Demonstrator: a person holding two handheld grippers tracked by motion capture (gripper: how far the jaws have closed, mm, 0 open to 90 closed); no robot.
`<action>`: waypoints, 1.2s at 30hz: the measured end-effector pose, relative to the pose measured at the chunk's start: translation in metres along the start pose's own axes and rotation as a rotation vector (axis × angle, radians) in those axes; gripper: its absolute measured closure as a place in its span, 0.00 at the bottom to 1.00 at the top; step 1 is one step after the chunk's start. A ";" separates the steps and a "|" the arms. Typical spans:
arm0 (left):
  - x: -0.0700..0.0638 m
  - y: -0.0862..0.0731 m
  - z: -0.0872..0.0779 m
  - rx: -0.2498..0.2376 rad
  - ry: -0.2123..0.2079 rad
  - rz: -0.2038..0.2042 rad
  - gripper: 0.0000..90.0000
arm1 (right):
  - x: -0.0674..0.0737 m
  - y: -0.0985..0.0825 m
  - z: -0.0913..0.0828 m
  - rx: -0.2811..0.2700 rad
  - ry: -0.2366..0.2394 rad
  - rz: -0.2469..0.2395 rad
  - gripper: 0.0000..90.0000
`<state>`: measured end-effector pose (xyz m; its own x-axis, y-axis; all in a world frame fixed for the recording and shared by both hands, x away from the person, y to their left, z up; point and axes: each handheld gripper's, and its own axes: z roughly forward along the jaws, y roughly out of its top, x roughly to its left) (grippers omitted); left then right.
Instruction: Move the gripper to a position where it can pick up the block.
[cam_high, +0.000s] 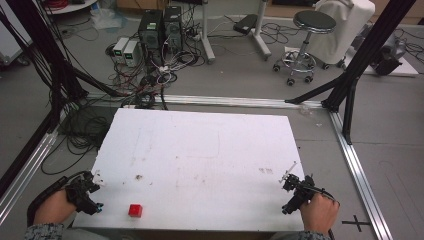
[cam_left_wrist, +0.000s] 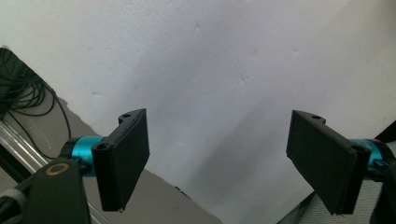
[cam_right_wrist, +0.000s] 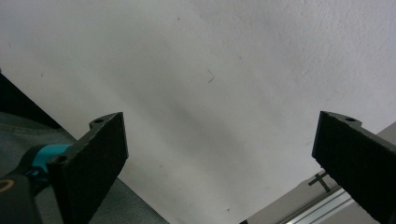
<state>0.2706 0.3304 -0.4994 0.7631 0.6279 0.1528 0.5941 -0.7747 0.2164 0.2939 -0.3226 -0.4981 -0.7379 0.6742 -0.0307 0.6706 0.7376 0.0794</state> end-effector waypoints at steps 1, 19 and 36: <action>0.000 0.000 0.000 -0.001 -0.001 0.000 0.24 | 0.000 0.000 0.000 0.000 0.000 0.000 0.03; -0.001 0.001 0.000 -0.004 -0.004 0.000 0.24 | 0.001 0.000 -0.001 -0.004 -0.003 0.000 0.03; -0.001 0.001 0.001 -0.013 -0.008 0.012 0.24 | 0.002 0.002 0.001 0.004 0.005 -0.014 0.03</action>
<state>0.2701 0.3288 -0.5000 0.7723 0.6178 0.1479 0.5816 -0.7812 0.2269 0.2938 -0.3202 -0.4987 -0.7473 0.6640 -0.0266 0.6608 0.7468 0.0751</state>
